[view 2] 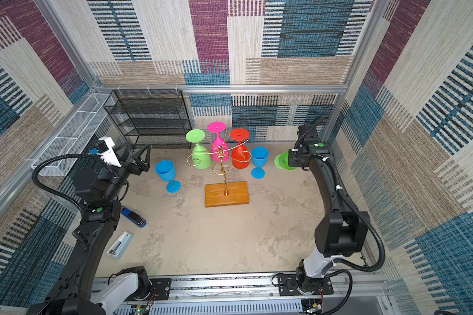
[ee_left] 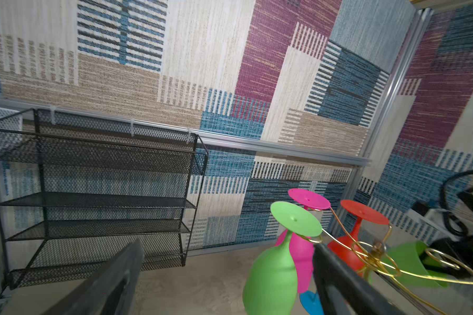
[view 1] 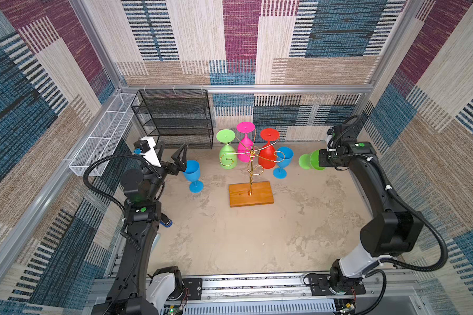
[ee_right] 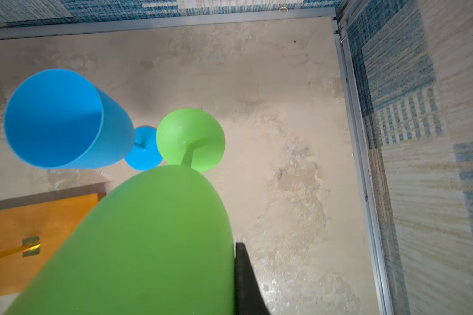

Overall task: Take the wine glass off the wine glass rack
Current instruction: 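Lower the green glass upright onto the table beside the blue glass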

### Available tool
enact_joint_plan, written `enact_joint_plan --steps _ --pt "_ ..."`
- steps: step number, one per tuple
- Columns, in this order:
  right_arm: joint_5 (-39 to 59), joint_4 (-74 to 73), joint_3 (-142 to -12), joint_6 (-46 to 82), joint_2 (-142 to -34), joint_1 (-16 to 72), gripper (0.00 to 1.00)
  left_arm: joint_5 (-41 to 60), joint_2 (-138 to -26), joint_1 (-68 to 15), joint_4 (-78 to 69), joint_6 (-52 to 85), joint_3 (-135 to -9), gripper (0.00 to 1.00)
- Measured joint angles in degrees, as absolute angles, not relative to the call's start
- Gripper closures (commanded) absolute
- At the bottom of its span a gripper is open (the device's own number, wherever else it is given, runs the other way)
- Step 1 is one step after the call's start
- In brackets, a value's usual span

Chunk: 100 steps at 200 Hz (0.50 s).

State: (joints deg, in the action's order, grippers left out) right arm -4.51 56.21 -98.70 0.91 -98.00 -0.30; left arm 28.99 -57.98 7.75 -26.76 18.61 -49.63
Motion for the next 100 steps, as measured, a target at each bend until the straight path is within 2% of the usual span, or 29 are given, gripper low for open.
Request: enact_joint_plan --steps 48,100 --pt "-4.1 58.7 -106.5 -0.7 -109.3 -1.3 1.00 28.9 -57.3 8.1 -23.1 16.7 -51.3 0.01" --pt "-5.2 61.3 -107.0 -1.5 -113.2 -1.3 1.00 24.1 -56.8 8.4 -22.3 17.2 -50.7 0.01"
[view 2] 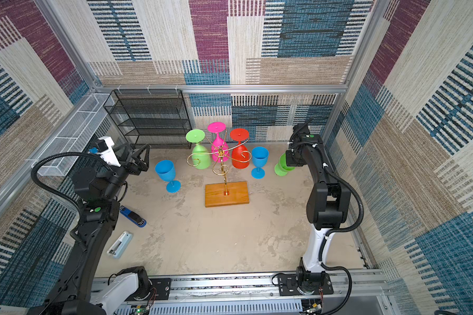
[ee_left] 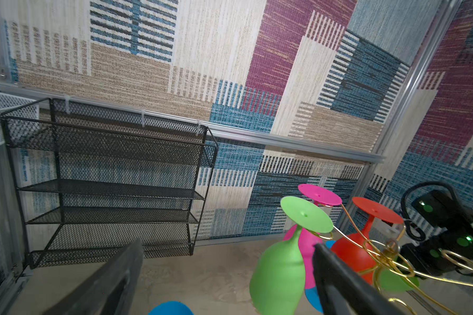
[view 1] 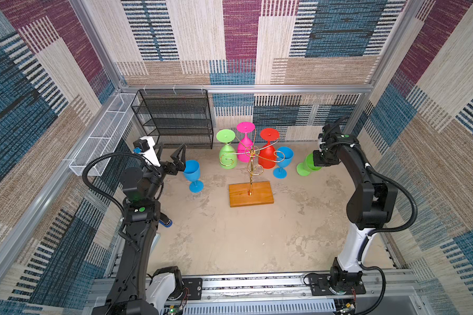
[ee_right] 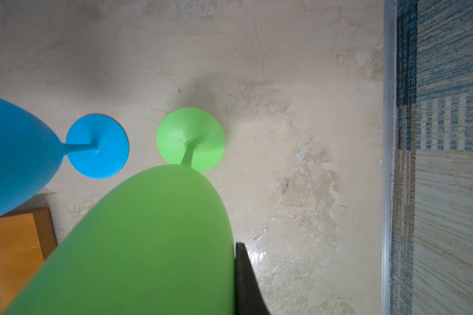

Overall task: Take the wine glass off the wine glass rack
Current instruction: 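Lower the green glass upright onto the table beside the blue glass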

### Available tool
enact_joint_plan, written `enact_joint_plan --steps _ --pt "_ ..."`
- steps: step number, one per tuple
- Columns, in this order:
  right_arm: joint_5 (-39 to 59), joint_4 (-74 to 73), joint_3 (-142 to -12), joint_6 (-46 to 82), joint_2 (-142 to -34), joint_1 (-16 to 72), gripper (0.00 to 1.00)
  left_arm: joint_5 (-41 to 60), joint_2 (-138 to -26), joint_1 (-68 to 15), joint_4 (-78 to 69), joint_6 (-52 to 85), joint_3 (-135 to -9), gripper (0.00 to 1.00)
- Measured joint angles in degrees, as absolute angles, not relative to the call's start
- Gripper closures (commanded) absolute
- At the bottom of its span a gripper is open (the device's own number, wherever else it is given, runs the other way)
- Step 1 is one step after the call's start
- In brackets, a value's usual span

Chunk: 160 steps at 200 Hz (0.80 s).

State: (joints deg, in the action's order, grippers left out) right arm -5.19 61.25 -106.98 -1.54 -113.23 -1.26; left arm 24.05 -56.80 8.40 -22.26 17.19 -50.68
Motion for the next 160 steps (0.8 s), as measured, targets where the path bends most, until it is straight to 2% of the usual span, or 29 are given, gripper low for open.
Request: enact_joint_plan --steps 43,64,85,111,160 --pt "-5.7 61.3 -107.6 -1.6 -115.2 -1.3 0.98 20.9 -56.1 8.5 -22.0 16.7 -50.3 0.02" --pt "-5.8 61.2 -107.8 -1.6 -115.4 -1.2 0.93 20.8 -55.8 8.5 -22.1 16.4 -49.6 0.03" --pt "-6.2 61.3 -108.1 -1.6 -115.5 -1.2 0.79 20.7 -55.6 8.6 -22.1 16.2 -49.3 0.03" --pt "-6.2 62.5 -109.0 -1.8 -115.8 -1.1 0.68 19.9 -55.4 8.7 -22.2 16.0 -48.9 0.03" --pt "-6.0 63.2 -114.5 -1.8 -115.9 -0.8 0.58 19.6 -55.0 8.9 -22.2 15.9 -48.7 0.03"
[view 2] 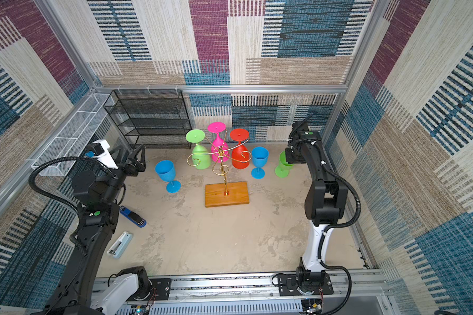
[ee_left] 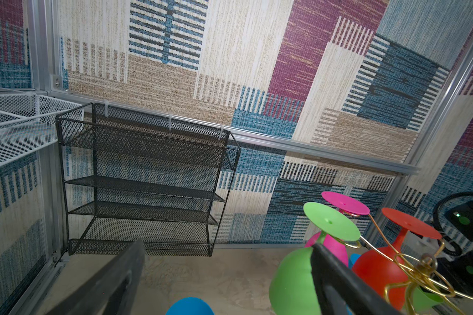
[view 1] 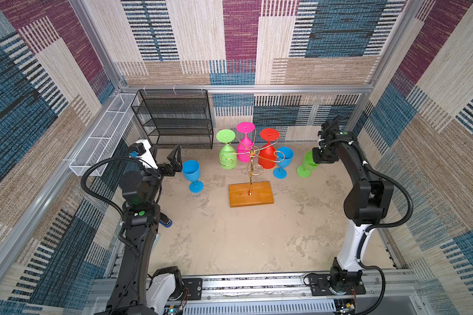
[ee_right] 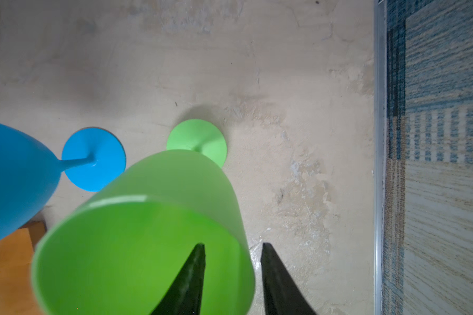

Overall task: Take the wine glass off the wine glass rack
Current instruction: 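Lower the green glass upright onto the table beside the blue glass, then open the right gripper and raise it while left gripper reaches toward the rack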

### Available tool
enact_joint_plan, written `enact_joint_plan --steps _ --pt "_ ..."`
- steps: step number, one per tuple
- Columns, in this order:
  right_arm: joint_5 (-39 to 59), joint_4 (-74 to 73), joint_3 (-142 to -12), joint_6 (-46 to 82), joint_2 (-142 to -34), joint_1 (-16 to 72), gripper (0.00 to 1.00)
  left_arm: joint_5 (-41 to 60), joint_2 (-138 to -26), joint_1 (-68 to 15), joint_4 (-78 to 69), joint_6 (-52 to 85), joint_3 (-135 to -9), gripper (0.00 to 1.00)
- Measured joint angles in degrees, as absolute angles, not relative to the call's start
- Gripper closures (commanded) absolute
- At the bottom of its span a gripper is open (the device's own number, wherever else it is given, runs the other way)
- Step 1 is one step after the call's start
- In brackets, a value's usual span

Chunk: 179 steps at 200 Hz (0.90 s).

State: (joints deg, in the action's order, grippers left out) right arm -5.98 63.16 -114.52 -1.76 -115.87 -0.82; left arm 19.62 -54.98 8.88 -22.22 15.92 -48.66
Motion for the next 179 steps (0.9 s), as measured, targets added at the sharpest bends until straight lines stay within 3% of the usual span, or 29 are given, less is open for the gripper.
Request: enact_joint_plan --steps 72,86,143,179 --pt "-1.5 61.8 -120.5 -0.8 -114.4 -0.8 0.48 18.2 -55.8 9.0 -19.9 16.1 -50.5 0.06" --pt "1.0 59.0 -119.0 -0.2 -110.6 -0.8 0.40 18.4 -56.8 9.0 -17.6 16.6 -52.8 0.09" --pt "16.7 32.7 -91.8 4.7 -82.0 -0.8 0.00 32.0 -66.4 8.8 -3.5 22.0 -67.5 0.24" --pt "25.4 19.5 -79.8 9.6 -73.1 -0.8 0.01 42.2 -73.6 5.7 3.7 27.5 -73.3 0.27"
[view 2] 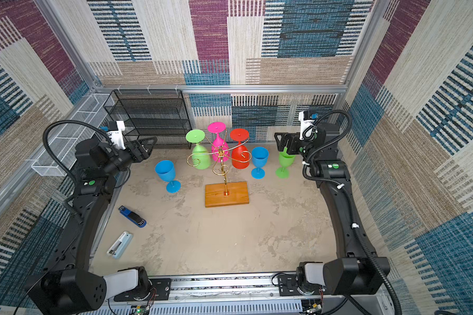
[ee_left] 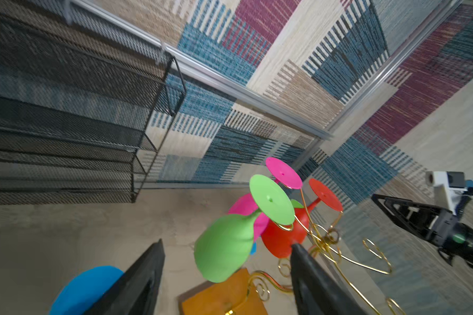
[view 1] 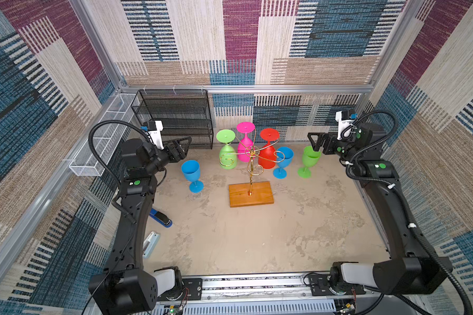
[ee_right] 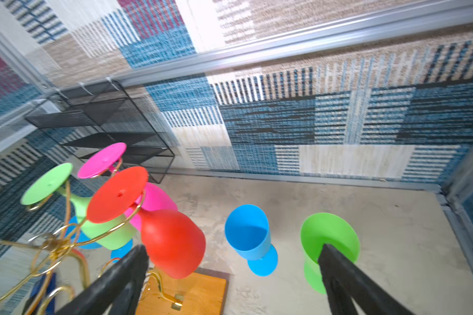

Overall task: Take the wine glass off the wine glass rack
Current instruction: 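Open the right gripper and raise it while left gripper reaches toward the rack, then close the left gripper on the foot of the upper green glass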

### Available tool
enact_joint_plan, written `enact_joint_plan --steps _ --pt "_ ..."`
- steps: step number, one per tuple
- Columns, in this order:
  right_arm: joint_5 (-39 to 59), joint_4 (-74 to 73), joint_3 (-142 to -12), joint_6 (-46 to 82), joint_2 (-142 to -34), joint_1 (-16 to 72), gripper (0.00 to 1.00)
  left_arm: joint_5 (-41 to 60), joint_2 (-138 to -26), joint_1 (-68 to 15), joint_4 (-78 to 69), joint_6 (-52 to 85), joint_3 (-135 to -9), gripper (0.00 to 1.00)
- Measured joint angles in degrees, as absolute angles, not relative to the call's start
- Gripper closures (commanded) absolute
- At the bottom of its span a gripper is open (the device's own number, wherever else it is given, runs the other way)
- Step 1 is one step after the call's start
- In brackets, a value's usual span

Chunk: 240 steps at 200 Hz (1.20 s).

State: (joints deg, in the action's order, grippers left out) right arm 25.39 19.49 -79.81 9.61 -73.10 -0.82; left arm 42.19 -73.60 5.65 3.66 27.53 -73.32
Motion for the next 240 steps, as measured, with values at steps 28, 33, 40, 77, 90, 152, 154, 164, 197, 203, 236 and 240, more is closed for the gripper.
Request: enact_joint_plan --steps 28,33,40,77,90,152,154,164,197,203,236,240 --pt "30.0 14.2 -76.9 12.2 -71.1 -0.8 0.01 45.4 -78.1 1.0 9.3 28.4 -78.7 0.28" --pt "30.5 13.6 -76.6 12.5 -70.8 -0.8 0.01 45.4 -78.9 0.4 10.2 28.4 -79.4 0.28" --pt "31.5 12.8 -76.2 13.0 -70.5 -0.8 0.01 45.5 -79.9 -0.3 11.3 28.6 -80.4 0.28" --pt "34.3 11.0 -75.0 13.9 -69.1 -0.8 0.01 45.3 -84.8 -2.4 14.2 29.9 -84.3 0.29" --pt "34.7 10.5 -74.4 13.9 -68.5 -0.8 0.01 45.4 -86.5 -3.4 14.5 30.2 -85.7 0.29" --pt "36.1 9.6 -72.6 14.3 -66.5 -0.8 0.01 44.8 -92.1 -5.3 14.9 32.6 -90.5 0.33" --pt "36.1 9.6 -72.6 14.4 -66.4 -0.8 0.01 44.6 -92.2 -5.3 14.9 32.6 -90.7 0.34" --pt "36.3 9.5 -72.2 14.5 -66.2 -0.8 0.01 44.0 -92.6 -5.4 14.8 32.8 -91.1 0.35" --pt "36.5 9.0 -71.5 14.7 -65.6 -0.8 0.01 43.9 -93.9 -6.0 14.7 33.9 -91.8 0.43" --pt "36.5 8.9 -71.5 14.7 -65.6 -0.8 0.01 43.9 -94.1 -6.0 14.7 34.2 -91.9 0.44" --pt "37.0 8.8 -70.7 15.0 -65.5 -0.8 0.01 43.9 -94.6 -6.1 13.4 34.9 -92.1 0.53" --pt "37.0 8.8 -70.7 15.0 -65.5 -0.8 0.01 43.9 -94.7 -6.1 13.2 35.0 -92.1 0.54"
